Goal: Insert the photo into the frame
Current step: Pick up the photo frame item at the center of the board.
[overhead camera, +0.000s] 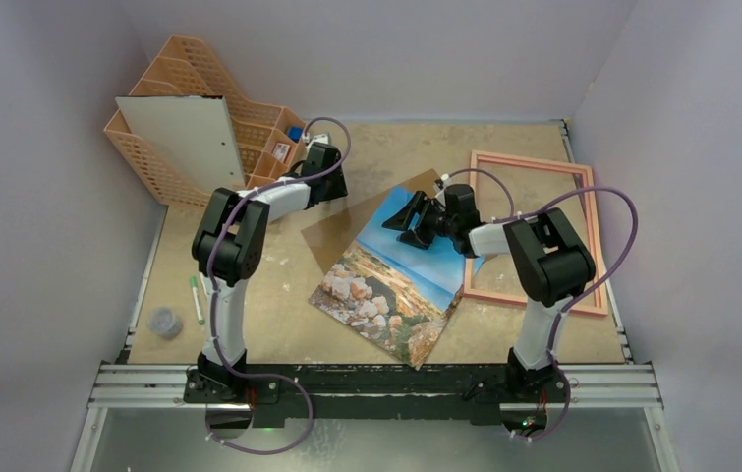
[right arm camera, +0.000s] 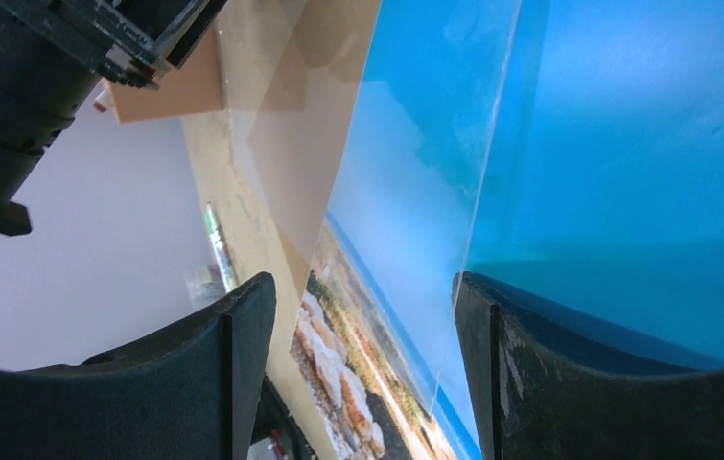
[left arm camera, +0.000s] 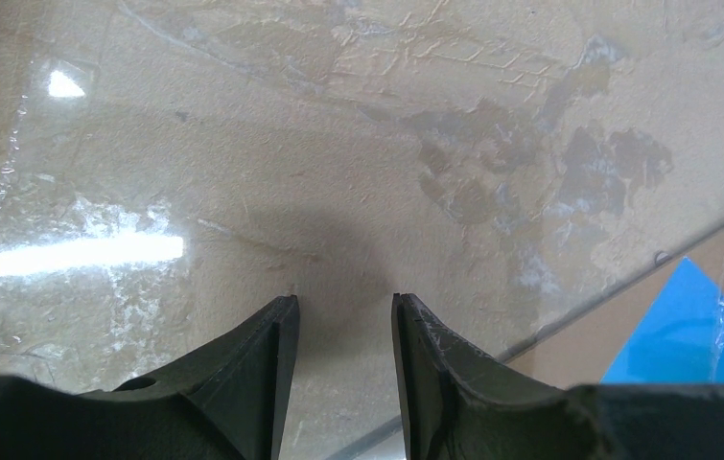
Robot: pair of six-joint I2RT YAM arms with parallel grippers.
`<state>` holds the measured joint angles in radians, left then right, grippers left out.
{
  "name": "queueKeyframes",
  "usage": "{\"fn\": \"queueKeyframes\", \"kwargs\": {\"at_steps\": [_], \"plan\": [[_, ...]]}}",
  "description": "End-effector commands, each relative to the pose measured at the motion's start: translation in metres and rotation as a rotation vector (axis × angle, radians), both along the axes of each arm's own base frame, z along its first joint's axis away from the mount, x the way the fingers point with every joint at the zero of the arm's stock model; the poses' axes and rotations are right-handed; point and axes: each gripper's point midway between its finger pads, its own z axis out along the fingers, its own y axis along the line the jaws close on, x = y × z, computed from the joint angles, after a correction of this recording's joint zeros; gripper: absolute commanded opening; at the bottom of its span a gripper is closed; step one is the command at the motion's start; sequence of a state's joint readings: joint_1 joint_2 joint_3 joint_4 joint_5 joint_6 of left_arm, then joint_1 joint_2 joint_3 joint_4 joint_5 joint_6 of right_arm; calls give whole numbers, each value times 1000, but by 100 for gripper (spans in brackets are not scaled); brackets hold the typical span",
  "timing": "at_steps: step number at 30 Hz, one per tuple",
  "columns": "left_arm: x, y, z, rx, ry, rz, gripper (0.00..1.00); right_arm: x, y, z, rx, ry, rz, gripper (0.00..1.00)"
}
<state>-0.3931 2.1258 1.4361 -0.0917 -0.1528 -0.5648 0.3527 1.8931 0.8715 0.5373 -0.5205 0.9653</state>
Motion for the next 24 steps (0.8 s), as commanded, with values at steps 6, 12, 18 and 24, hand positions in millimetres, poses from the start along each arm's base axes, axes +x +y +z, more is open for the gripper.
{"fn": "queueKeyframes", "kwargs": {"at_steps": [6,12,18,24], "plan": [[-69,17,-71,58,297,-3,43,7,18,48,187,-127,22,65],[-66,13,-62,34,276,-14,43,35,25,54,191,-171,-8,61],[-62,8,-49,10,252,-20,43,57,27,46,169,-174,-39,48],[-53,3,-23,-10,200,-38,43,62,23,53,132,-212,-57,19]]}}
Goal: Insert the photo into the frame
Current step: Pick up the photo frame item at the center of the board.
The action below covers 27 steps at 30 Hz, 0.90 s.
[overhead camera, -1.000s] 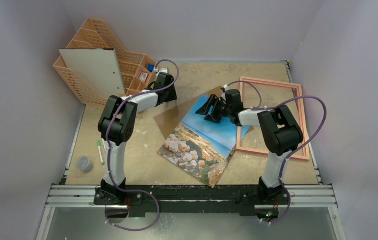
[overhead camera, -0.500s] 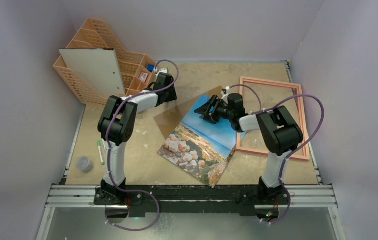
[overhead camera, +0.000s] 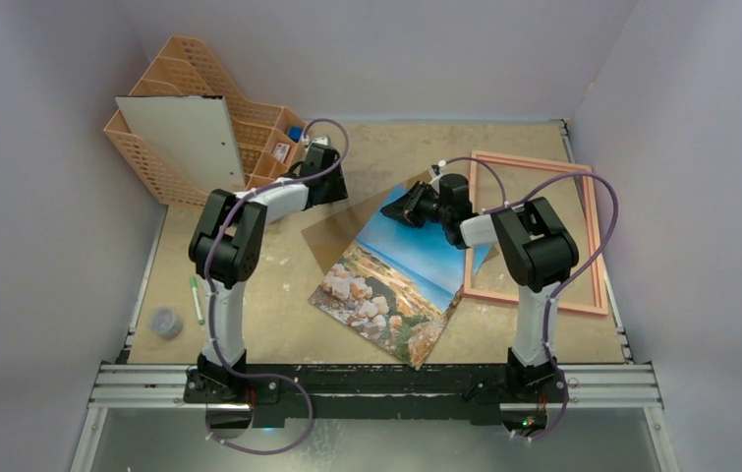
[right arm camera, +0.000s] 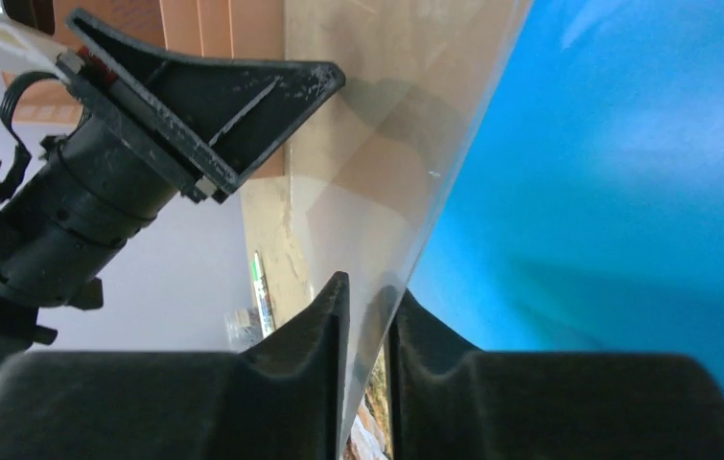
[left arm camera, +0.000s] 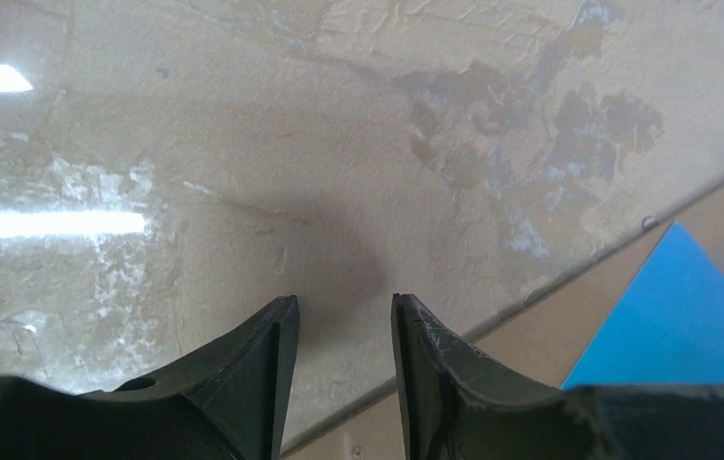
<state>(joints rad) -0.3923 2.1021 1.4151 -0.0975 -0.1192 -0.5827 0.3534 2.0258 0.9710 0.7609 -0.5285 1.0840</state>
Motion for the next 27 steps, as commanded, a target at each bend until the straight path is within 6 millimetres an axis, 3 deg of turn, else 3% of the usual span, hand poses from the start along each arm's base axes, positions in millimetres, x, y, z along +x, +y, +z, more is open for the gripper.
{"fn": "queueKeyframes", "kwargs": {"at_steps": [1,4,10,16,19,22,27], "plan": [[-44,6,-20,18,172,-35,44,16,2,38,-6,-133,-19,13],[-40,2,8,-6,124,-47,47,16,1,48,-28,-168,-8,0],[-41,6,80,-37,26,-32,61,15,-3,104,-62,-302,6,0],[-53,7,135,-79,-66,-57,69,13,-28,166,-132,-405,-62,0],[-61,7,144,-84,-74,-85,70,9,-55,182,-197,-408,-116,0],[-66,2,142,-97,-65,-115,70,5,-95,193,-256,-399,-187,0],[-80,-33,130,-124,-35,-207,70,-15,-151,228,-372,-441,-343,0]]}}
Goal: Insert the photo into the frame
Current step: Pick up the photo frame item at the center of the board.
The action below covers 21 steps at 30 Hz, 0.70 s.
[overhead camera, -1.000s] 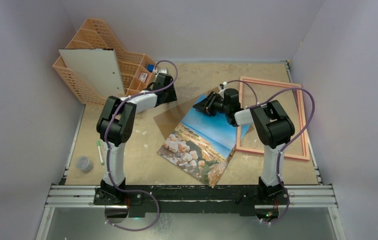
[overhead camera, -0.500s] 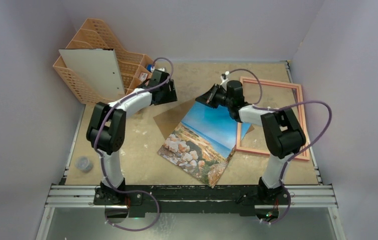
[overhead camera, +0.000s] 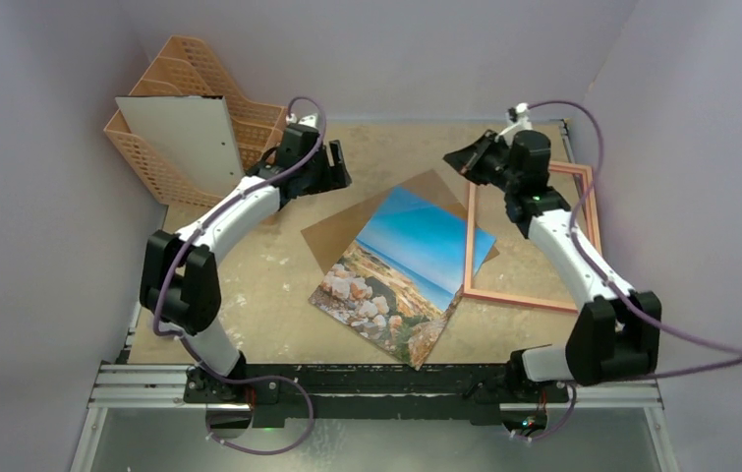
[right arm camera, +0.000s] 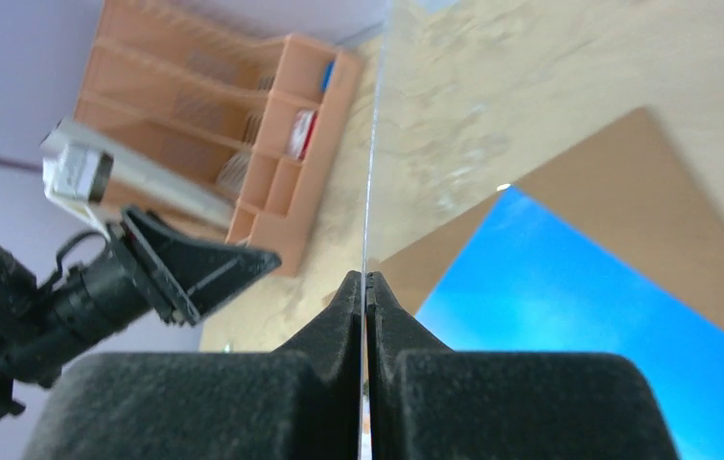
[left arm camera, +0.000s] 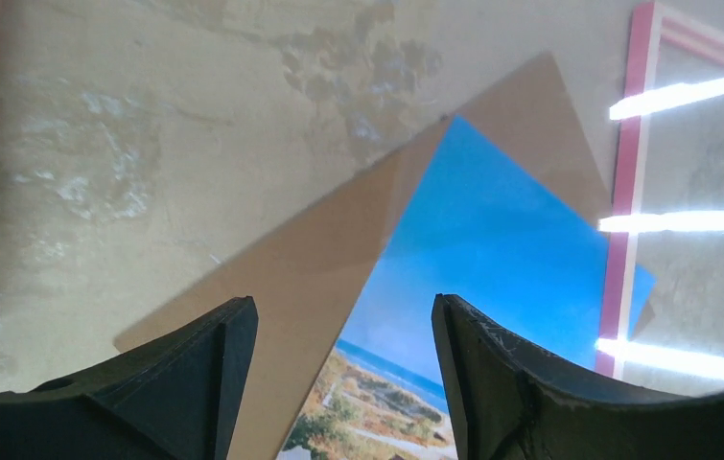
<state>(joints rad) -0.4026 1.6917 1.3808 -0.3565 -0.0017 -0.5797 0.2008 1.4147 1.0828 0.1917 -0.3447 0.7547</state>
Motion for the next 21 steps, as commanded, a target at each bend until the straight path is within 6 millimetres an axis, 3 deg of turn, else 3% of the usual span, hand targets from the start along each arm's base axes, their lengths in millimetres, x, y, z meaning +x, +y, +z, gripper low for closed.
{"fn": "queueKeyframes", "kwargs": {"at_steps": [1,14,21], "plan": [[-22,-40,-18,-5,42,-129,70,-19,-51,43,-121,-82,-173,0],[-72,-207,-62,-235,119,-412,68,-73,-144,115,-252,-169,-626,0],[-89,-275,-87,-321,151,-414,65,-89,-181,124,-307,-172,-810,0]]}}
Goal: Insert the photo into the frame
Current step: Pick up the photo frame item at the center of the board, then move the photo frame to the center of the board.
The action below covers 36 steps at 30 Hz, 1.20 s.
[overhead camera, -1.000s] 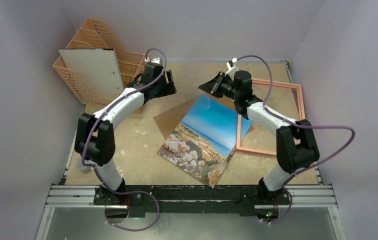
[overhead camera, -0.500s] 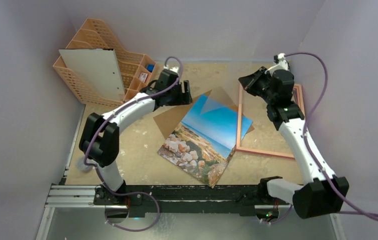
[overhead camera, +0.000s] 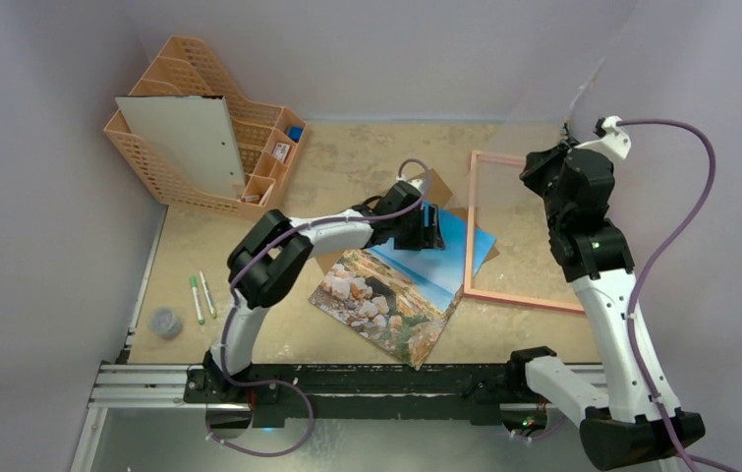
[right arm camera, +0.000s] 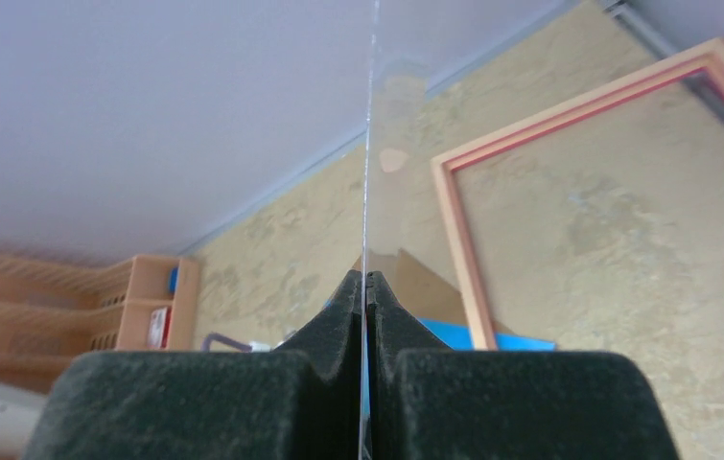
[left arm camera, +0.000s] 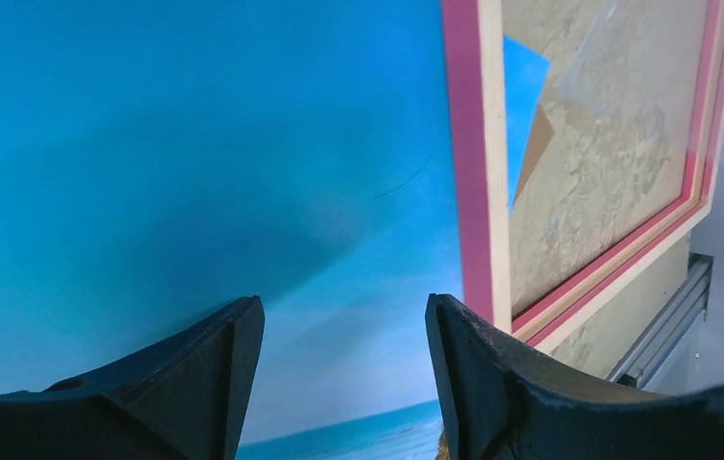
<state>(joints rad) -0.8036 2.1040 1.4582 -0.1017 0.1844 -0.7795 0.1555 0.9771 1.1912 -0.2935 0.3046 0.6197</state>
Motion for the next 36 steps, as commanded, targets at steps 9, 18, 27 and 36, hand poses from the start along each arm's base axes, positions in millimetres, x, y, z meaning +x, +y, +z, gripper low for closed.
{"fn": "queueKeyframes", "kwargs": {"at_steps": [9,18,27,36], "plan": [[4,-95,6,-150,-71,-27,63,-19,-45,27,-87,-60,-218,0],[3,-86,-36,118,-159,102,61,-19,-44,22,-90,-51,-213,0],[2,-72,-51,242,-184,162,36,-18,-43,16,-82,-39,-210,0],[6,-69,5,178,-235,144,8,-15,-35,18,-62,-51,-171,0]]}}
